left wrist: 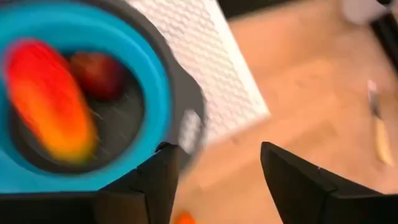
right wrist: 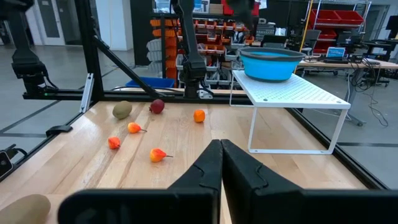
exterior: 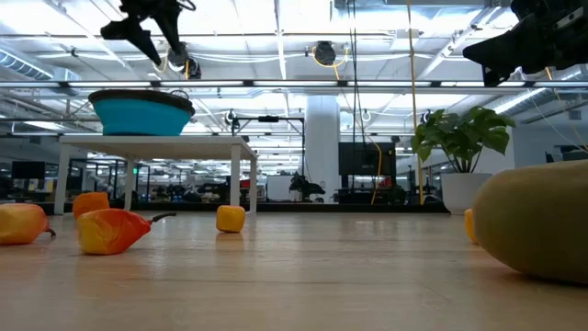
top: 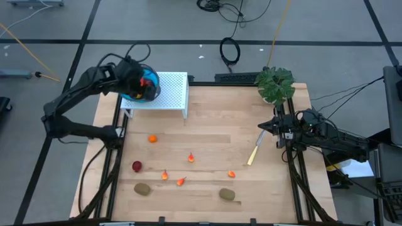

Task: Pick & Place Fruit
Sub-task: Put the orange into the blue strainer bowl on the shelf

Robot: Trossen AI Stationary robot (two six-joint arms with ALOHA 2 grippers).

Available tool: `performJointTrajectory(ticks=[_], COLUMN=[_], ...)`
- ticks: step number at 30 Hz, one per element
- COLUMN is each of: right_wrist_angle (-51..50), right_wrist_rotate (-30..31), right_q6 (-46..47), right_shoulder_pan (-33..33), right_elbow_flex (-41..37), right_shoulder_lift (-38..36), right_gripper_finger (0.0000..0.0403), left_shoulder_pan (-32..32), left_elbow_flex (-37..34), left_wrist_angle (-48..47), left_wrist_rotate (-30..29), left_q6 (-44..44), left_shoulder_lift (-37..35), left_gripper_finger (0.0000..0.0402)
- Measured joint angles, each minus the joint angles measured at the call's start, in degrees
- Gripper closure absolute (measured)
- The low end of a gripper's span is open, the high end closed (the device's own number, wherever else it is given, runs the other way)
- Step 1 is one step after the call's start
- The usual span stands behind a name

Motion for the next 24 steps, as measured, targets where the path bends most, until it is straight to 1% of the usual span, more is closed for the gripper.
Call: performJointTrajectory(ticks=[5, 10, 15, 21, 24], right_wrist_angle=[0.00, 0.00, 0.00, 0.00, 0.00], right_wrist_rotate=[0.00, -0.02, -0.02, -0.02, -0.02], right_q6=[-0.03, -0.01, 0.00, 0.02, 0.02], right_shoulder_pan=[0.01, 0.00, 0.00, 0.00, 0.00], right_elbow_flex=[0.00, 0.00, 0.00, 0.00, 0.00], right_shoulder_lift=[0.01, 0.01, 0.01, 0.00, -0.01], right_gripper_finger=[0.0403, 0.0403, 0.0403, 0.0403, 0.0403], left_shoulder_pan=[-7.09, -14.64, -21.77, -28.66, -31.65], left_elbow_flex=[0.00, 0.00, 0.00, 0.00, 0.00], left_wrist_angle=[-5.17, -11.03, -11.98, -11.96, -12.03], left_wrist_rotate=[4.49, 6.33, 6.42, 6.35, 4.82], left_q6=[-0.35, -1.10, -4.12, -6.80, -7.23], left_shoulder_lift=[-0.58, -0.43, -0.39, -0.36, 0.47], left_gripper_finger=[0.0205, 0.0229, 0.0249, 0.0268, 0.0275])
